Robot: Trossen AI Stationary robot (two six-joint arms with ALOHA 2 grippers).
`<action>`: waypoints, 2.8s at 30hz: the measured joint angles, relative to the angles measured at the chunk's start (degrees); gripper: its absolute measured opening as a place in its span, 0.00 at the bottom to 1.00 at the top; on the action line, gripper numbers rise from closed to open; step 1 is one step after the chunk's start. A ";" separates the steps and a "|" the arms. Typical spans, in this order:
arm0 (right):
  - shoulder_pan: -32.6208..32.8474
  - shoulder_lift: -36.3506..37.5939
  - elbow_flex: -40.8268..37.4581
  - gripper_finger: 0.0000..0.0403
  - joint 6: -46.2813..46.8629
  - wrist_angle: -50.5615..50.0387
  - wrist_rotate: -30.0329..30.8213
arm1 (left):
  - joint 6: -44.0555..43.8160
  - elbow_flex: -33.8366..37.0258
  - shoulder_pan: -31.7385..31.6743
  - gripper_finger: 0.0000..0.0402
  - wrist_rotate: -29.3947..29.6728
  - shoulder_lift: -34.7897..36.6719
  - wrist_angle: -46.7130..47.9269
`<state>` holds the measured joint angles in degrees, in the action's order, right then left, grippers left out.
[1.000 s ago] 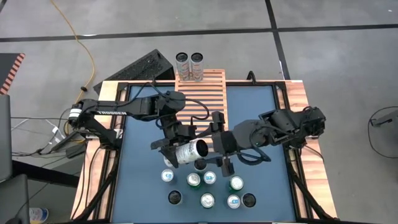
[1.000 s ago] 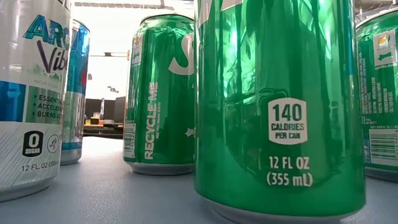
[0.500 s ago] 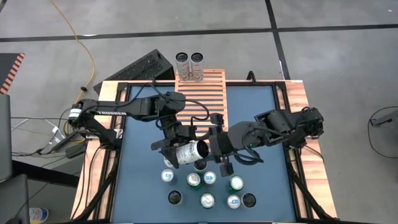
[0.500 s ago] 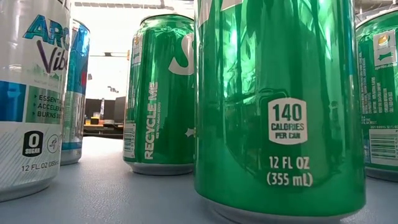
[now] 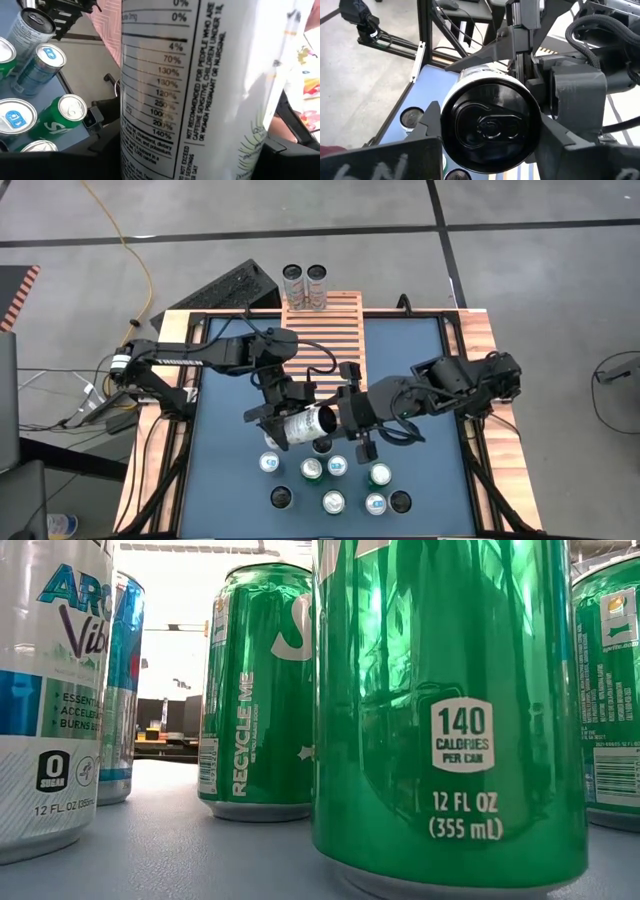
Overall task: Place canned beverage on shelf
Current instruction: Put the white yellow soda can on the shelf aligned with the other white yellow soda can
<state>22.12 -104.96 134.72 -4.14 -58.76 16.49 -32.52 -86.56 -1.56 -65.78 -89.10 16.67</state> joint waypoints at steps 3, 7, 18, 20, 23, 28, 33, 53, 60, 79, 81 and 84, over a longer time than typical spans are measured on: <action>-0.05 0.34 0.06 0.41 0.88 0.40 0.34 | -1.30 0.00 -0.55 0.70 0.81 1.23 0.40; 0.27 1.16 0.17 0.41 0.99 0.62 -0.24 | -1.27 0.00 -1.90 0.77 1.99 3.24 0.83; -1.61 2.37 0.11 0.41 1.02 -6.91 1.97 | 3.33 0.00 -9.56 0.79 12.14 10.08 8.18; -3.58 3.18 0.17 0.41 0.09 -8.10 2.41 | 5.13 -0.02 -10.94 0.79 15.53 11.86 10.89; -7.84 4.90 0.17 0.41 -0.84 -11.90 2.35 | 7.44 -0.02 -12.30 0.79 22.36 14.45 14.75; -18.86 6.57 0.09 0.41 -2.41 -18.85 1.08 | 9.35 -0.02 -12.96 0.79 35.10 18.77 17.53; -31.93 6.55 0.00 0.41 -9.11 -21.44 -3.63 | 8.99 -0.02 -12.96 0.79 41.73 21.26 17.47; -58.84 -1.83 0.00 0.41 -32.24 -18.72 -17.01 | 5.27 -0.02 -12.96 0.79 57.49 22.36 18.78; -59.80 -5.14 0.00 0.41 -34.84 -18.73 -16.22 | 4.79 -0.02 -12.96 0.79 60.13 22.36 18.82; -57.73 -3.85 0.17 0.41 -32.28 -23.34 -16.50 | 9.61 -0.02 -22.64 0.79 55.92 22.36 19.05; -57.73 -3.83 0.17 0.41 -32.07 -23.32 -16.50 | 9.61 -0.02 -23.52 0.79 55.66 22.36 19.05; -57.73 -3.85 0.15 0.41 -32.07 -23.47 -16.50 | 9.63 -0.02 -24.31 0.79 55.50 22.36 19.04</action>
<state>-35.62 -108.81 134.87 -36.22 -82.24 -0.01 -22.90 -86.59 -25.87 -10.28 -66.74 35.71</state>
